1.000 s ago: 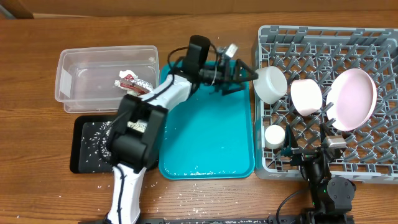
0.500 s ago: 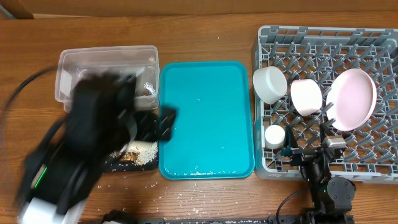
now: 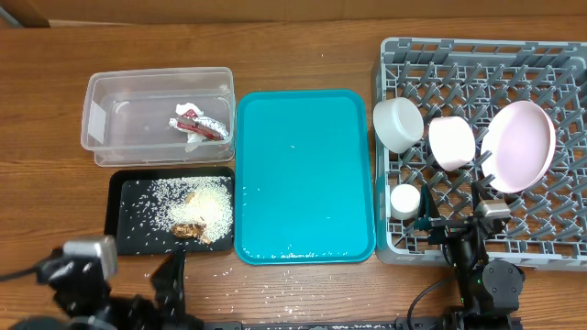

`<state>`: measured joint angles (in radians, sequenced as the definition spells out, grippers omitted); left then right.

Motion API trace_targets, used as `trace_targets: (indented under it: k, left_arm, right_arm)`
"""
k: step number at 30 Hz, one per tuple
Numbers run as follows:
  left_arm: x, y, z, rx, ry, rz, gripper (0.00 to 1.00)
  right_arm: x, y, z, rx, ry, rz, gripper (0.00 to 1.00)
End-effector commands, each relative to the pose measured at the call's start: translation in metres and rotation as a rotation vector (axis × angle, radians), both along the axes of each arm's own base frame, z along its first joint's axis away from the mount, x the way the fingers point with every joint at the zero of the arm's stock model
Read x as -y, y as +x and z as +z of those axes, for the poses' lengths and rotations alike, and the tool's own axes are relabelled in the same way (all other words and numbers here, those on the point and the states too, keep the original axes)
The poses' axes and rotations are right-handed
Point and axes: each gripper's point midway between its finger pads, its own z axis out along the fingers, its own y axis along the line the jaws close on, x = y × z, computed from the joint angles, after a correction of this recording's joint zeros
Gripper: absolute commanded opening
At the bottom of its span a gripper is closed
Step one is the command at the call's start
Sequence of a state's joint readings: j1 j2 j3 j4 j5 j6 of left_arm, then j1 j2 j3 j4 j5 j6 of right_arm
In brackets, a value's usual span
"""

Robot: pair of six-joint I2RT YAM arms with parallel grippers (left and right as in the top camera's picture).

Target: Sort waste into correct bins and load items into the dishwasher

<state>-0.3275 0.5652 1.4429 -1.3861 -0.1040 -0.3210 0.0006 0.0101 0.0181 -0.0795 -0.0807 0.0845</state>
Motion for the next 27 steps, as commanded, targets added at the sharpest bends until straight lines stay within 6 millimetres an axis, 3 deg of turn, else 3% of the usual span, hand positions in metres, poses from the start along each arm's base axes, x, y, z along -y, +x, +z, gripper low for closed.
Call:
trace_targets:
  k: [1,4,7,16,20,23,27]
  left_arm:
    - [-0.005,0.038,-0.033,0.0,0.082,0.069,1.0]
    - [-0.002,0.075,-0.053,0.117,0.031,0.116,1.0]
    - [-0.011,0.098,-0.079,0.255,-0.03,0.171,1.0]
    - [-0.031,0.103,-0.157,0.371,-0.052,0.264,1.0]
    - [-0.04,0.114,-0.189,0.371,-0.169,0.337,1.0]
    - [-0.04,0.12,-0.206,0.363,-0.213,0.353,1.0]
    - [-0.039,0.123,-0.206,0.401,-0.226,0.342,1.0]
  right_arm:
    - [0.001,0.0,-0.002,0.002,-0.003,-0.003,1.0]
    - [0.001,0.0,-0.002,0.002,-0.003,-0.003,1.0]
    - [0.001,0.0,-0.002,0.002,-0.003,-0.003,1.0]
    - [0.001,0.0,-0.002,0.002,-0.003,-0.003,1.0]
    - [0.001,0.0,-0.002,0.002,-0.003,-0.003,1.0]
    - [0.001,0.0,-0.002,0.002,-0.003,-0.003,1.0]
    - [0.001,0.0,-0.002,0.002,-0.003,-0.003,1.0]
